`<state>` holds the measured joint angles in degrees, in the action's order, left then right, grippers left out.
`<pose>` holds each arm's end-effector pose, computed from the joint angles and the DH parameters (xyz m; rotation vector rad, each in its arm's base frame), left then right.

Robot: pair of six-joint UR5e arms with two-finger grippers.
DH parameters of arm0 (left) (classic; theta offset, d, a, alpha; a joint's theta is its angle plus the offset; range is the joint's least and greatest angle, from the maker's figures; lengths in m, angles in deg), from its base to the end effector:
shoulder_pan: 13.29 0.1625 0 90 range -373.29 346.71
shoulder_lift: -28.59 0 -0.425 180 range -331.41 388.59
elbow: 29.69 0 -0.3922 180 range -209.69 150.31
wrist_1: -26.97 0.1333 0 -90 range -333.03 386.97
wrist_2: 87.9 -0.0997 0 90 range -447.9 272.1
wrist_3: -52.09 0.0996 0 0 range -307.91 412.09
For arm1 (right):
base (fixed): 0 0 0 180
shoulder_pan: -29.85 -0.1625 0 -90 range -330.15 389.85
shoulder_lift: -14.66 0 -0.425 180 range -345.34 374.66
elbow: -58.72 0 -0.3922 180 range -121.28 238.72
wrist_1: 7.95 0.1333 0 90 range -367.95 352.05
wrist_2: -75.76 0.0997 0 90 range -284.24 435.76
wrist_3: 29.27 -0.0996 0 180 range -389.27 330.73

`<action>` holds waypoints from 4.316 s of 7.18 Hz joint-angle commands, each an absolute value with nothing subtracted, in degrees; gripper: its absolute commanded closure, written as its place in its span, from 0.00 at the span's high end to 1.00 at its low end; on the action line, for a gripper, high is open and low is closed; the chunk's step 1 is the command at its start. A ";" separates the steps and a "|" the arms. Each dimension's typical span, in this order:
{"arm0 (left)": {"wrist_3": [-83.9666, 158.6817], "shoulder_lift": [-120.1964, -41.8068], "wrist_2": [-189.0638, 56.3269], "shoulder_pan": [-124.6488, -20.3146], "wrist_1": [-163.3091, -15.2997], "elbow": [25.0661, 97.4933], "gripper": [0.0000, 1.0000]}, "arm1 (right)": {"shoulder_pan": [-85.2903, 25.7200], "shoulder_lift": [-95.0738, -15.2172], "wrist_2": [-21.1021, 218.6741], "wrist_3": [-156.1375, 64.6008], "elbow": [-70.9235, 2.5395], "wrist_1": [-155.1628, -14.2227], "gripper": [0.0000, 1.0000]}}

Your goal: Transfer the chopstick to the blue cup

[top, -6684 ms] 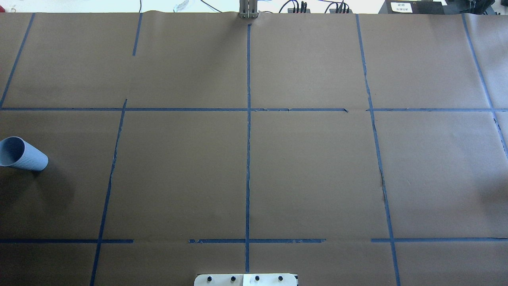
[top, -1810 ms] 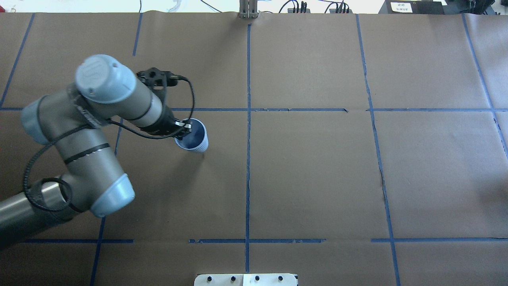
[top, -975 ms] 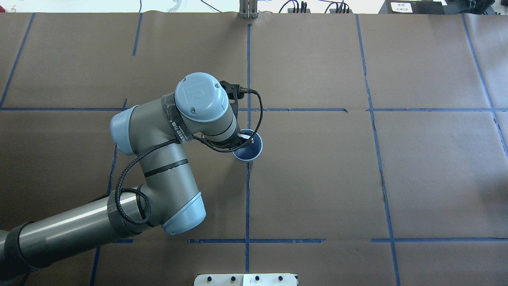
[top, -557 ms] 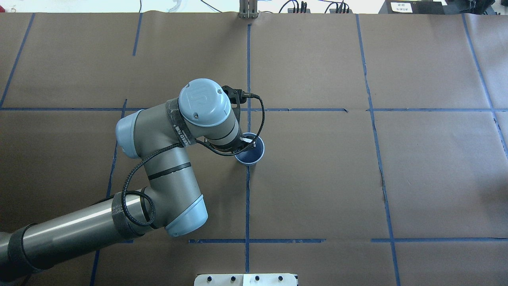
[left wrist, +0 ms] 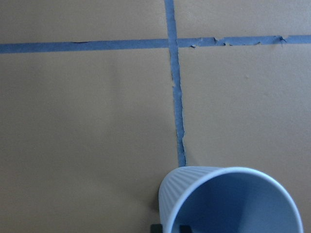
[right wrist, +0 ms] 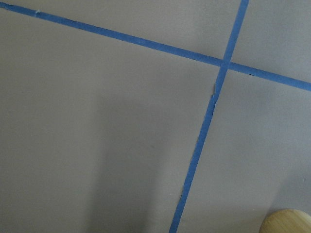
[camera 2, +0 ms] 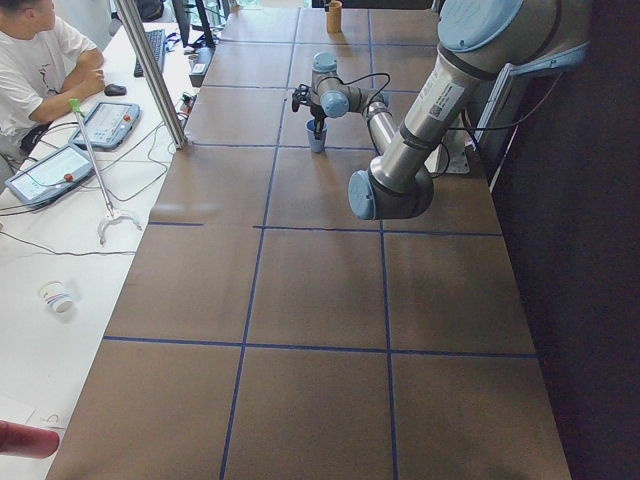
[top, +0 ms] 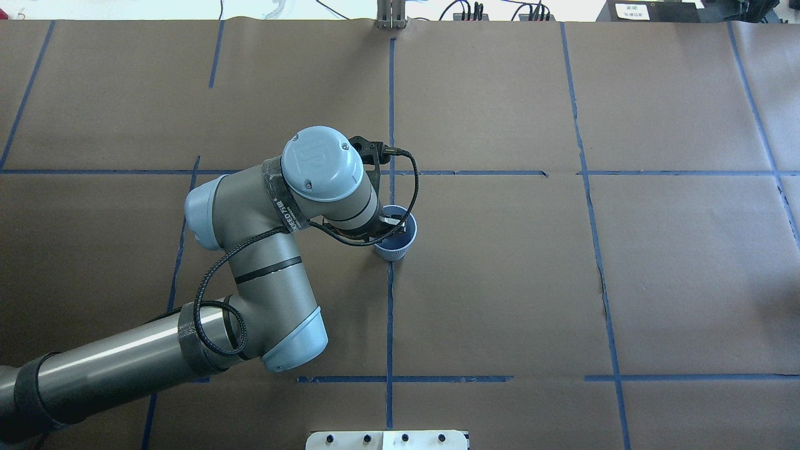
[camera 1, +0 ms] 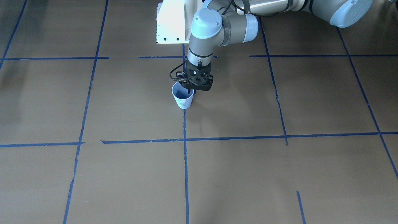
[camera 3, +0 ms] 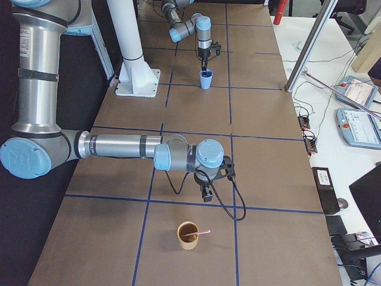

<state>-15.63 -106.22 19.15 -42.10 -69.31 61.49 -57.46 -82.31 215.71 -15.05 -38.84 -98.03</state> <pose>0.5705 -0.4326 0.1614 0.1407 0.9354 0.0304 0.0363 -0.4431 0.6435 0.0962 -0.8696 -0.2800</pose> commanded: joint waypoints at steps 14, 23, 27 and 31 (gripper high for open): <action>-18.23 -97.88 19.24 -52.04 -71.20 73.85 1.00 | -72.28 -79.55 214.63 -15.91 -20.83 -85.11 0.97; -18.14 -96.56 19.24 -51.96 -71.29 74.37 1.00 | -72.28 -79.03 214.89 -15.73 -20.39 -81.54 0.00; -18.23 -96.65 19.15 -51.87 -71.29 74.37 1.00 | -77.45 -88.57 217.71 -15.12 -34.39 -76.15 0.00; -18.40 -96.65 19.24 -51.87 -71.29 74.37 1.00 | -85.10 -92.13 217.71 -15.03 -47.87 -76.76 0.00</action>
<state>-18.28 -96.65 19.24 -51.87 -71.29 74.37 -82.98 -92.15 217.71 -15.04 -44.70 -76.57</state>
